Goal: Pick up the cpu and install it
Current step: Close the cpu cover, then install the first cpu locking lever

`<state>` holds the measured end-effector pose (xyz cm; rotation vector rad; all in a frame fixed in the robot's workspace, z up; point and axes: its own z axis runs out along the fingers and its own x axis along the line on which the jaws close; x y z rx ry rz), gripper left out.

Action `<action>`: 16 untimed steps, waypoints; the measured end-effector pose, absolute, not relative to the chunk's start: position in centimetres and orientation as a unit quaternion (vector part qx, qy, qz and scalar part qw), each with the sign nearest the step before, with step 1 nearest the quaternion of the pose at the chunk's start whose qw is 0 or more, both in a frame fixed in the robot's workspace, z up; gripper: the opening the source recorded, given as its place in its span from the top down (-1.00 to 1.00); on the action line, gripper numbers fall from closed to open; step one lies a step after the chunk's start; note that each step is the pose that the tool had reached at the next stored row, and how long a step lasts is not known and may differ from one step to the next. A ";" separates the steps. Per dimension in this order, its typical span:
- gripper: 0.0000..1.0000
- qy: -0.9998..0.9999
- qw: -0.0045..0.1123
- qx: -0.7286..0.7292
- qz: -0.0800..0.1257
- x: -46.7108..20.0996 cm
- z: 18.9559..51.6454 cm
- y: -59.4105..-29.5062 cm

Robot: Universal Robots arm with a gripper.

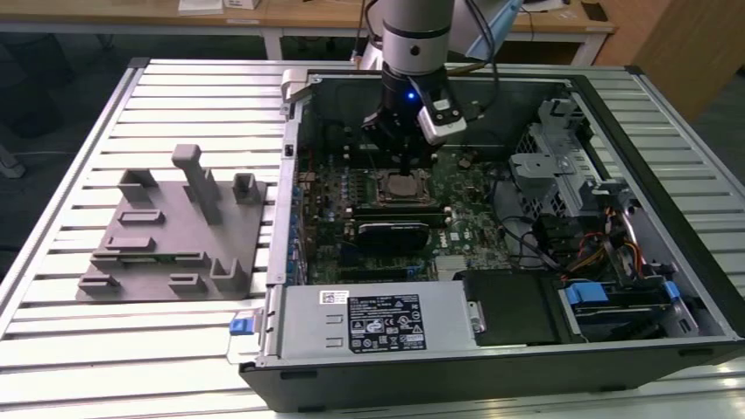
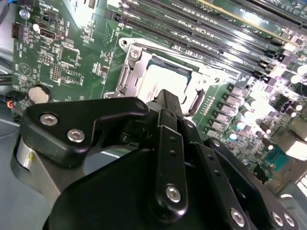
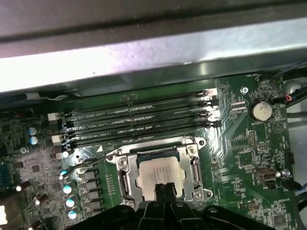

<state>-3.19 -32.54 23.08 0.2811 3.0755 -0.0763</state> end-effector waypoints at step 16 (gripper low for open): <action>0.79 0.995 0.026 0.091 -0.024 -3.2 23.4 -32.5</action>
